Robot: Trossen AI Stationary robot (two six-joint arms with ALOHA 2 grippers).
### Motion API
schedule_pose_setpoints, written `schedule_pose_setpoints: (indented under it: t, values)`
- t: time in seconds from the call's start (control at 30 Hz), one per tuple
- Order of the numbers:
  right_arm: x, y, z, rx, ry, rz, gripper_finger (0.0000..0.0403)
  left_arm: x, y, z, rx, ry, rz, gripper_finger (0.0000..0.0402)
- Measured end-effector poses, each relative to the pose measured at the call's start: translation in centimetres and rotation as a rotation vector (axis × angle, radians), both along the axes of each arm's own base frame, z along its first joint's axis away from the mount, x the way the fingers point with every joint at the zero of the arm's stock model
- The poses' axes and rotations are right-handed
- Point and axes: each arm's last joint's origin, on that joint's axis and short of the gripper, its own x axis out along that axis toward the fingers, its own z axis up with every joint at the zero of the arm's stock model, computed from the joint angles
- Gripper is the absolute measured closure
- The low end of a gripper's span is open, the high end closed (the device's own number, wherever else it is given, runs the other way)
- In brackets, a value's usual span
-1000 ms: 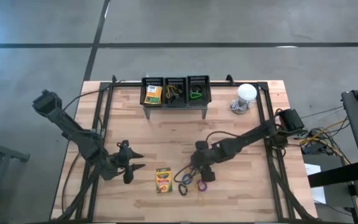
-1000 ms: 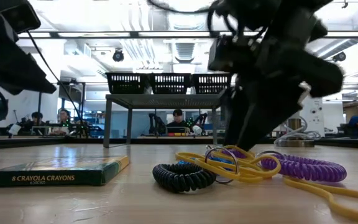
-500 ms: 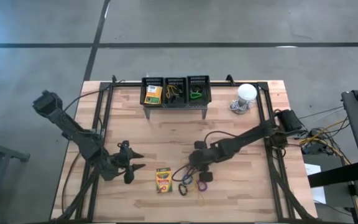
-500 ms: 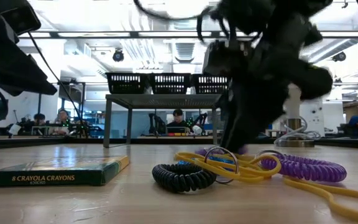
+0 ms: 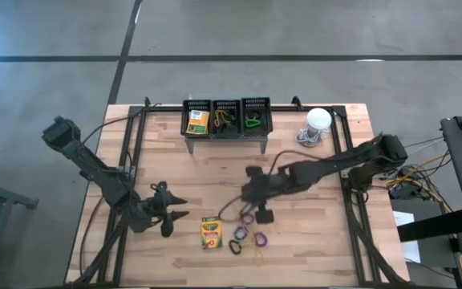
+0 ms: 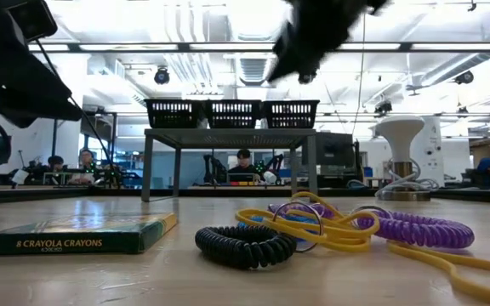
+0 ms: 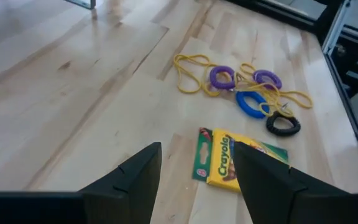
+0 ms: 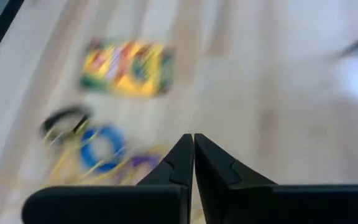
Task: Pick & Place Office Desk Supplies
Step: Put the top purple spring key chain into the right black bin
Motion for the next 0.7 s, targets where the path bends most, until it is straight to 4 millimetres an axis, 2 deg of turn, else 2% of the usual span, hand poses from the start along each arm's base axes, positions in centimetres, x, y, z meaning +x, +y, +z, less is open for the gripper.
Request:
schedule_pose_setpoints:
  t: [0.23,0.4,0.57,0.63,0.7]
  values:
    - [-0.9,-3.0,5.9,-0.095,-0.199,-0.197,0.0394,0.1,0.1,0.2,0.029,-0.046,0.059,0.0197]
    - [-2.4,-6.2,9.6,-0.082,-0.257,-0.338,0.0394,0.1,0.4,0.3,0.075,-0.089,0.125,0.0197]
    - [-3.2,-9.8,10.3,-0.092,-0.21,-0.408,0.0394,0.1,0.6,0.4,0.119,-0.126,0.182,0.0197]
    - [-3.4,-10.3,10.0,-0.062,-0.17,-0.377,0.0394,0.1,0.6,0.5,0.128,-0.125,0.18,0.0197]
    - [-3.4,-9.8,9.2,0.002,-0.141,-0.316,0.0394,0.1,0.6,0.4,0.129,-0.126,0.18,0.0197]
